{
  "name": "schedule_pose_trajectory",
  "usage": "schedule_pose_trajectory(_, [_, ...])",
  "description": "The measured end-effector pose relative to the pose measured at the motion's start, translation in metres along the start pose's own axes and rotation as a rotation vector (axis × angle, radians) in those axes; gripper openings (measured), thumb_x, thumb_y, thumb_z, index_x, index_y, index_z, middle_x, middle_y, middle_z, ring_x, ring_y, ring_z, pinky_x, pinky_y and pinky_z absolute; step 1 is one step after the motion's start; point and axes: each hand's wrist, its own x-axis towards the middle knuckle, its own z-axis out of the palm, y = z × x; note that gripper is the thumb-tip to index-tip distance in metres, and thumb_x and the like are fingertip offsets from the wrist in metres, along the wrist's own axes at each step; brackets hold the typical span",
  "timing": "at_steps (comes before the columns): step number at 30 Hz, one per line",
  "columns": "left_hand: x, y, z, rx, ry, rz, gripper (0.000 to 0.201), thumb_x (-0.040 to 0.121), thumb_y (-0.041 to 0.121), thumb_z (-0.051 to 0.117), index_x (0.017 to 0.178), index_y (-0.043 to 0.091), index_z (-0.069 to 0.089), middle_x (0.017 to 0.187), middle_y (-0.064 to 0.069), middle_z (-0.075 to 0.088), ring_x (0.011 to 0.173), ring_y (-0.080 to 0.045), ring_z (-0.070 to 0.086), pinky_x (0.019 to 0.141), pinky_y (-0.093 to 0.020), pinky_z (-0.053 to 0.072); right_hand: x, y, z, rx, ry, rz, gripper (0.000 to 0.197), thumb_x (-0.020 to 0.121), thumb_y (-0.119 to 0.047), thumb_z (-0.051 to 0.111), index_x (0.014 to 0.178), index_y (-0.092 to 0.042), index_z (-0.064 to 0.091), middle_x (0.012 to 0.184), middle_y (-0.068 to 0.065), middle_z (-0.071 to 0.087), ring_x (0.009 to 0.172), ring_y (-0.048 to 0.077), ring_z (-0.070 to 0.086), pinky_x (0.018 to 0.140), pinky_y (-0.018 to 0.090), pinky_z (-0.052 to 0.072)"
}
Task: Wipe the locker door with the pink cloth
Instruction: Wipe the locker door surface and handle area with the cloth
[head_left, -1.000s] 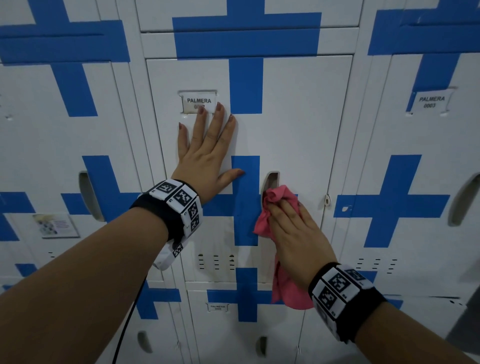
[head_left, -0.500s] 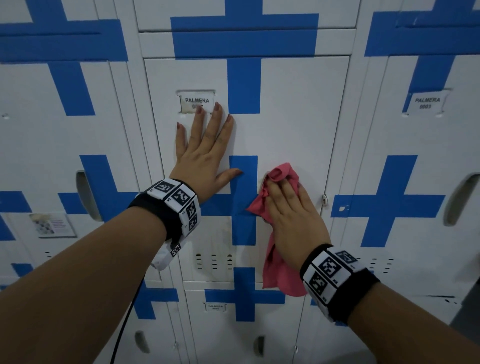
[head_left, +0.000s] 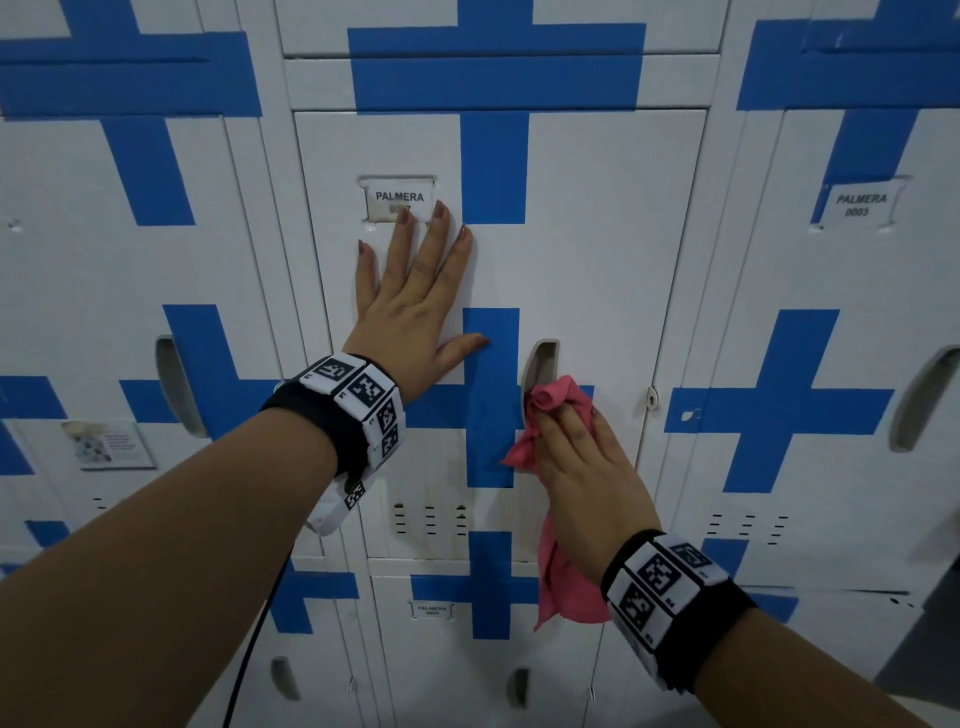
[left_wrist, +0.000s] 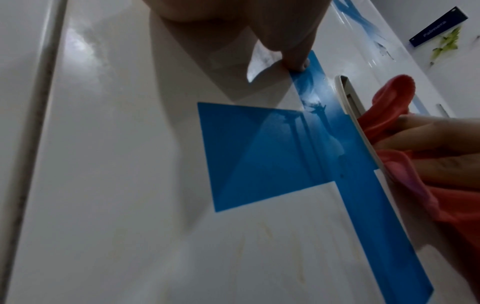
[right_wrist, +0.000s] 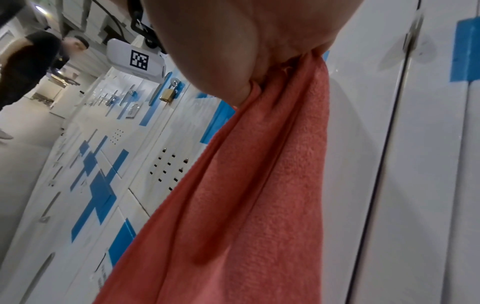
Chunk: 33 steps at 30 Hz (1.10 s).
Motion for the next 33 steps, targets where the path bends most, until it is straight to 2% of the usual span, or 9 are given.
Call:
schedule_pose_trajectory(7, [0.0,0.0,0.0,0.005,-0.003,-0.008,0.092,0.085,0.063,0.04,0.149,0.021,-0.011,0.157,-0.003,-0.013,0.14,-0.022,-0.021,0.11,-0.054,-0.011,0.002,0.001,0.0,-0.022,-0.024,-0.015,0.073,0.066,-0.02,0.069,0.133,-0.002,0.047,0.144,0.017,0.041,0.139,0.034,0.026,0.112,0.052,0.022])
schedule_pose_trajectory(12, [0.0,0.0,0.001,0.006,-0.001,-0.011,0.09,0.084,0.065,0.034,0.148,0.022,-0.012,0.156,0.001,-0.016,0.14,-0.021,-0.021,0.11,-0.054,-0.01,0.003,0.005,-0.001,-0.075,-0.006,-0.052,0.067,0.067,-0.023,0.067,0.13,-0.003,0.051,0.138,0.015,0.048,0.137,0.033,0.03,0.115,0.049,0.011])
schedule_pose_trajectory(16, [0.0,-0.001,0.001,0.004,-0.003,-0.004,0.091,0.084,0.065,0.036,0.148,0.022,-0.012,0.156,-0.001,-0.014,0.14,-0.021,-0.021,0.11,-0.054,-0.01,0.009,0.018,-0.005,-0.117,0.046,-0.144,0.053,0.069,-0.021,0.056,0.119,-0.004,0.061,0.126,0.014,0.059,0.129,0.033,0.042,0.112,0.049,0.013])
schedule_pose_trajectory(18, [0.0,0.0,0.001,0.005,-0.004,-0.003,0.091,0.085,0.064,0.037,0.149,0.021,-0.011,0.156,-0.002,-0.014,0.14,-0.021,-0.021,0.109,-0.054,-0.011,0.013,0.025,-0.011,-0.154,0.041,-0.196,0.049,0.07,-0.022,0.055,0.116,-0.005,0.063,0.124,0.013,0.059,0.128,0.033,0.043,0.111,0.051,0.016])
schedule_pose_trajectory(23, [0.0,0.0,-0.001,0.007,-0.013,-0.006,0.092,0.085,0.064,0.039,0.149,0.019,-0.009,0.157,-0.005,-0.012,0.142,-0.027,-0.016,0.109,-0.054,-0.012,0.018,0.027,-0.022,-0.181,0.049,-0.207,0.045,0.072,-0.023,0.046,0.109,-0.007,0.067,0.118,0.012,0.063,0.125,0.033,0.046,0.11,0.052,0.016])
schedule_pose_trajectory(28, [0.0,0.001,-0.002,0.013,-0.013,-0.004,0.091,0.085,0.064,0.038,0.149,0.019,-0.009,0.157,-0.005,-0.011,0.143,-0.029,-0.014,0.109,-0.054,-0.011,0.024,0.031,-0.034,-0.192,0.066,-0.177,0.058,0.078,-0.023,0.022,0.111,-0.005,0.065,0.118,0.014,0.062,0.126,0.034,0.044,0.112,0.053,0.013])
schedule_pose_trajectory(30, [0.0,0.001,-0.001,0.016,-0.009,-0.005,0.091,0.085,0.065,0.038,0.149,0.02,-0.01,0.157,-0.004,-0.013,0.142,-0.027,-0.017,0.109,-0.053,-0.012,0.026,0.032,-0.038,-0.222,0.067,-0.163,0.056,0.079,-0.023,0.024,0.112,-0.004,0.065,0.119,0.014,0.062,0.126,0.033,0.044,0.112,0.054,0.011])
schedule_pose_trajectory(33, [0.0,0.001,0.0,0.017,-0.007,-0.008,0.091,0.084,0.065,0.037,0.149,0.021,-0.01,0.157,-0.003,-0.013,0.141,-0.024,-0.019,0.109,-0.054,-0.012,0.023,0.03,-0.04,-0.328,0.041,-0.128,0.055,0.082,-0.028,0.033,0.127,-0.007,0.056,0.134,0.012,0.053,0.135,0.031,0.034,0.113,0.053,0.002])
